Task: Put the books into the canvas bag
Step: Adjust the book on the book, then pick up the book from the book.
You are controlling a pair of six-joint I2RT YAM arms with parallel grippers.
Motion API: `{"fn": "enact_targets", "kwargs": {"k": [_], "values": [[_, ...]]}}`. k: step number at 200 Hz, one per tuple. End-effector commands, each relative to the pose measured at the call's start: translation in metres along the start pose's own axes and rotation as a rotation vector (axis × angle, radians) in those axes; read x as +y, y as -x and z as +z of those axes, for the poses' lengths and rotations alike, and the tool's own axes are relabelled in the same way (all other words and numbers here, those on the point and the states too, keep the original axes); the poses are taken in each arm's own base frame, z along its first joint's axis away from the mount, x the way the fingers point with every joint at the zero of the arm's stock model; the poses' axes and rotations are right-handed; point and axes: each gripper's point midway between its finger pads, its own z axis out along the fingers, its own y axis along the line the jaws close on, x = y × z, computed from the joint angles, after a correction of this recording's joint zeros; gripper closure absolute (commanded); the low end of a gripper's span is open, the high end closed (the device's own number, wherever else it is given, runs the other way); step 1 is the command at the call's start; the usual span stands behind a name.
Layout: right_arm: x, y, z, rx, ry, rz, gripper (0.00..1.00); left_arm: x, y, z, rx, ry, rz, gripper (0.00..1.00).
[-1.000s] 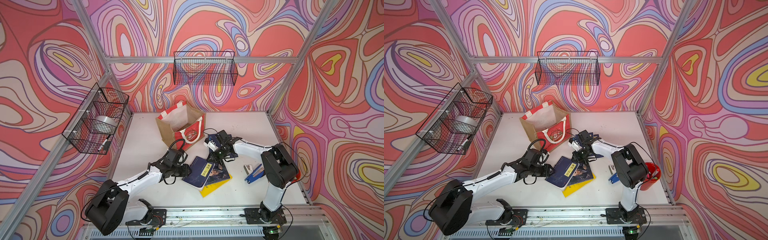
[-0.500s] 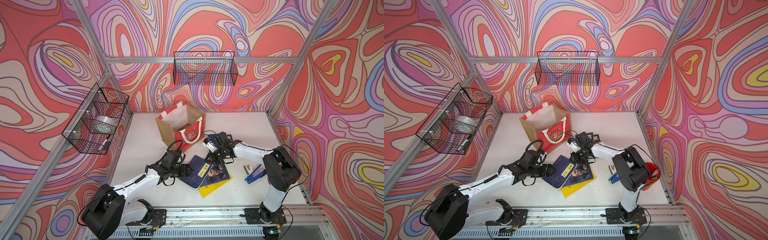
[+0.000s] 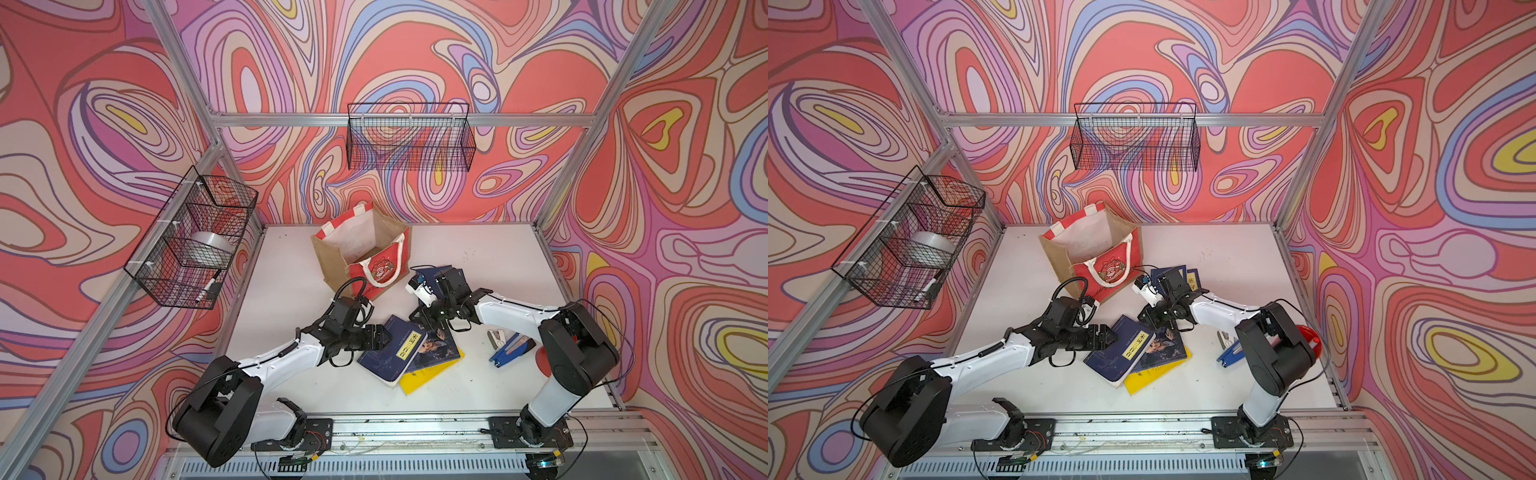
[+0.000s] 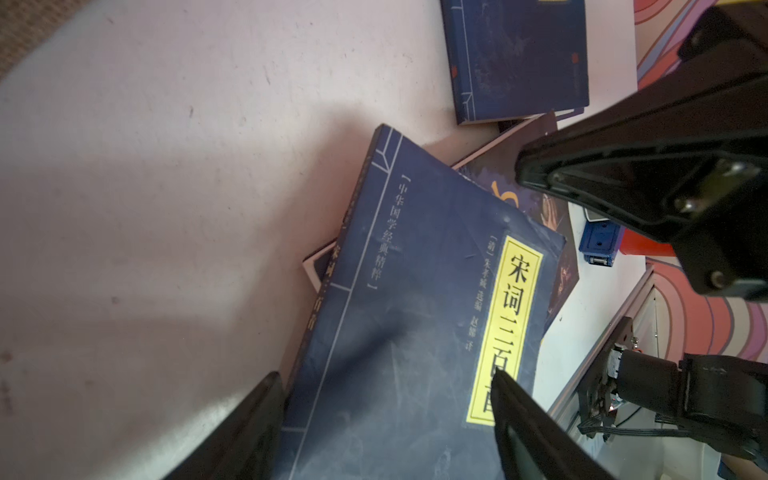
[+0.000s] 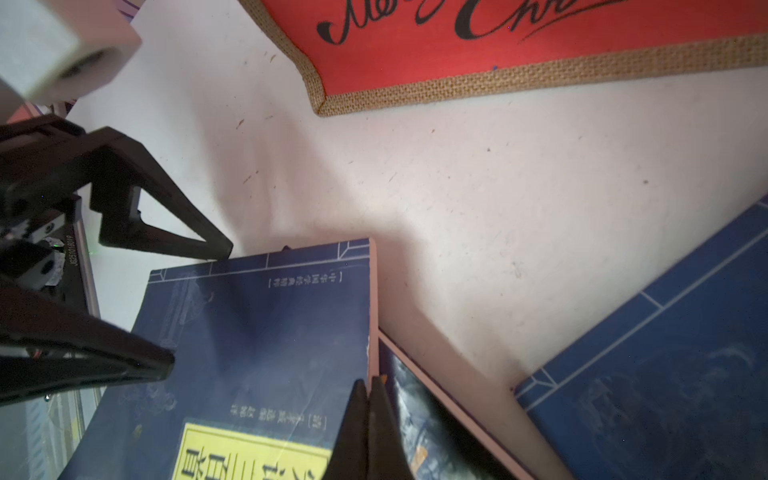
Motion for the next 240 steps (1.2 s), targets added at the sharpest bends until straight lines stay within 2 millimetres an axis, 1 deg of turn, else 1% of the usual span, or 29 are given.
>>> {"fn": "enact_targets", "kwargs": {"k": [1, 17, 18, 20, 31, 36, 39, 59, 69, 84, 96, 107, 132, 162, 175, 210, 232, 240], "values": [[0.003, 0.015, -0.001, -0.010, 0.001, -0.014, 1.00, 0.004, -0.007, -0.001, 0.009, -0.004, 0.005, 0.24], [0.006, 0.017, -0.014, -0.022, -0.022, 0.038, 1.00, 0.007, -0.008, -0.001, 0.009, 0.010, 0.001, 0.25], [0.007, 0.016, -0.015, -0.021, -0.023, 0.044, 1.00, 0.012, -0.014, 0.000, 0.022, 0.020, -0.006, 0.25], [0.008, 0.016, -0.017, -0.022, -0.024, 0.050, 1.00, 0.017, -0.020, 0.001, 0.033, 0.031, -0.014, 0.25], [0.014, 0.011, -0.027, -0.026, -0.026, 0.092, 0.88, 0.022, -0.024, 0.003, 0.042, 0.044, -0.024, 0.23], [0.014, 0.007, -0.031, -0.025, -0.049, 0.121, 0.78, 0.024, -0.025, 0.003, 0.043, 0.051, -0.029, 0.22], [0.014, 0.005, -0.034, -0.024, -0.058, 0.139, 0.73, 0.025, -0.026, 0.004, 0.043, 0.054, -0.030, 0.22], [0.017, -0.019, -0.045, 0.008, -0.080, 0.251, 0.57, 0.028, -0.028, 0.003, 0.041, 0.063, -0.036, 0.22], [0.020, -0.033, -0.049, 0.027, -0.083, 0.301, 0.53, 0.027, -0.028, 0.002, 0.038, 0.055, -0.037, 0.22], [0.021, -0.054, -0.050, 0.068, -0.098, 0.381, 0.49, 0.024, -0.026, 0.000, 0.028, 0.044, -0.042, 0.22], [0.025, -0.065, -0.049, 0.086, -0.078, 0.428, 0.47, 0.021, -0.026, -0.001, 0.021, 0.027, -0.042, 0.22], [0.031, -0.068, -0.046, 0.074, -0.043, 0.451, 0.44, 0.020, -0.026, -0.002, 0.018, 0.021, -0.046, 0.22], [0.036, -0.067, -0.040, 0.045, 0.001, 0.480, 0.32, 0.017, -0.030, -0.004, 0.031, 0.002, -0.046, 0.22], [0.037, -0.071, -0.031, 0.048, 0.013, 0.491, 0.29, 0.015, -0.033, -0.003, 0.035, -0.015, -0.047, 0.22], [0.039, -0.067, -0.025, 0.041, 0.035, 0.483, 0.29, 0.015, -0.033, -0.001, 0.039, -0.022, -0.048, 0.22], [0.034, -0.058, -0.003, 0.054, 0.061, 0.438, 0.30, 0.014, -0.033, 0.003, 0.050, -0.032, -0.050, 0.23], [0.029, -0.054, 0.009, 0.062, 0.071, 0.405, 0.32, 0.016, -0.035, 0.002, 0.042, -0.032, -0.053, 0.25], [0.028, -0.055, 0.013, 0.071, 0.077, 0.396, 0.33, 0.017, -0.035, 0.000, 0.034, -0.028, -0.054, 0.29]]}}
